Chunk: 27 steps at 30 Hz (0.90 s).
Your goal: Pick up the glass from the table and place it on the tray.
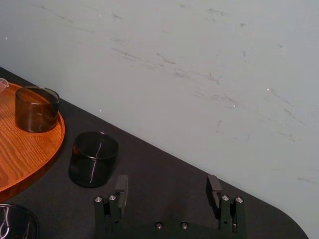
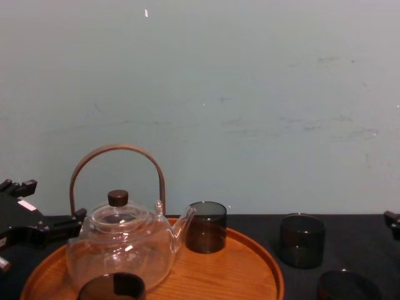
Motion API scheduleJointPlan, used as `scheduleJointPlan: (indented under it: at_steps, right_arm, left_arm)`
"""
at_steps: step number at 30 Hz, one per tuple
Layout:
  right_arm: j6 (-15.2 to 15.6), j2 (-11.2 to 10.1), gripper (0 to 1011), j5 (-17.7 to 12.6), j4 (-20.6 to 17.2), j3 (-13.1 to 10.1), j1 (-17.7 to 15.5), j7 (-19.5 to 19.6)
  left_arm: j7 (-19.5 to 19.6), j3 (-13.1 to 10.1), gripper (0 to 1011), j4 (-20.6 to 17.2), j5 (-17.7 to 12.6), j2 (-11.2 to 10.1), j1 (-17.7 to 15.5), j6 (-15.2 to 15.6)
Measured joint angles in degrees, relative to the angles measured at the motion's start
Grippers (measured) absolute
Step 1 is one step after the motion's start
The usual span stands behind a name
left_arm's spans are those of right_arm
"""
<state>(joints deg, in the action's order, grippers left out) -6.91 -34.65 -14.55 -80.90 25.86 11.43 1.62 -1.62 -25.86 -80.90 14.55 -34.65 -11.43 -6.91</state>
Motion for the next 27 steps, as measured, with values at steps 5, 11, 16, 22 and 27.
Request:
scheduleJointPlan:
  at_steps: [5,11,16,22,27]
  right_arm:
    - [0.00,0.00,1002,0.00,0.00,0.00,0.00,0.00]
    - [0.00,0.00,1002,0.00,0.00,0.00,0.00,0.00]
    - [0.00,0.00,1002,0.00,0.00,0.00,0.00,0.00]
    - [0.00,0.00,1002,0.00,0.00,0.00,0.00,0.00]
    - [0.00,0.00,1002,0.00,0.00,0.00,0.00,0.00]
  left_arm:
    - [0.00,0.00,1009,0.00,0.00,0.00,0.00,0.00]
    - [0.00,0.00,1010,0.00,0.00,0.00,0.00,0.00]
    - [0.00,0.00,1009,0.00,0.00,0.00,0.00,0.00]
    - [0.00,0.00,1009,0.00,0.00,0.00,0.00,0.00]
    - [0.00,0.00,1010,0.00,0.00,0.00,0.00,0.00]
